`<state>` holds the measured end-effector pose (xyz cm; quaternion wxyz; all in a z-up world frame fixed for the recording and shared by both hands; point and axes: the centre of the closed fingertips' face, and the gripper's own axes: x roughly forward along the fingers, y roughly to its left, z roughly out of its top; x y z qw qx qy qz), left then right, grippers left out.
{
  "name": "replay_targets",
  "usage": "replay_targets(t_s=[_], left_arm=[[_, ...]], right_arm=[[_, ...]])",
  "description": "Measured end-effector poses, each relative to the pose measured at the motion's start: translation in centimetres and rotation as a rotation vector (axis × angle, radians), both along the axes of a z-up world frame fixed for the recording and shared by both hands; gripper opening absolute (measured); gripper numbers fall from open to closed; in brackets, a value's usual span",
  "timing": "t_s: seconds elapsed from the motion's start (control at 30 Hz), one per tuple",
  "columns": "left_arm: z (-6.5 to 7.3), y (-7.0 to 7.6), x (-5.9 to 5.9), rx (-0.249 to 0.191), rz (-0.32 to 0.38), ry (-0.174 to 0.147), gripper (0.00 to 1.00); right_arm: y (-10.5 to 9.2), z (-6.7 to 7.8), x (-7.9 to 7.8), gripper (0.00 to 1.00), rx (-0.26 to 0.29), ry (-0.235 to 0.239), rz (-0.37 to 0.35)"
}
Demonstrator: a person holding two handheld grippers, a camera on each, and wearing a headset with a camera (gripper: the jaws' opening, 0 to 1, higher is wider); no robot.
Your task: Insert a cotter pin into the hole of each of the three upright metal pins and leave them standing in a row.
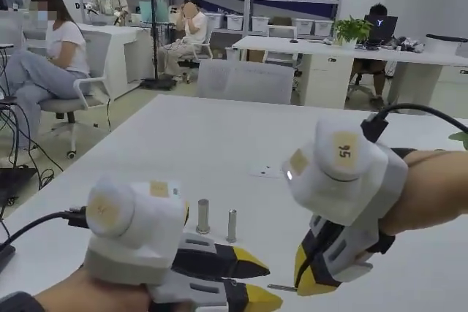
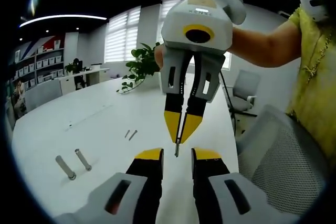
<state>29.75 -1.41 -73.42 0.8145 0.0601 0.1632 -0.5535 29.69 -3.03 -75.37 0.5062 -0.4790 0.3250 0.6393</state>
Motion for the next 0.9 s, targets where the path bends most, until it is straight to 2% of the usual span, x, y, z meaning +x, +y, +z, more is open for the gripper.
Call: replay_targets(t_s=[0.37,0.7,0.9], left_arm=[[0.0,-0.4,0.1,-0.004,-0.008,0.018,0.08],[-0.3,-0.3,0.1,0.007,-0.008,0.028,0.02],[-0.3,-0.3,0.1,0.006,-0.009,0.037,0.02]], right_arm=[[0.6,0.3,-0.1,0.03,0.010,-0.008,0.012],[1.0,0.6,-0.3,0.03,0.018,-0.015,0.020],[1.1,0.6,-0.3,0.03,0.015,-0.018,0.023]])
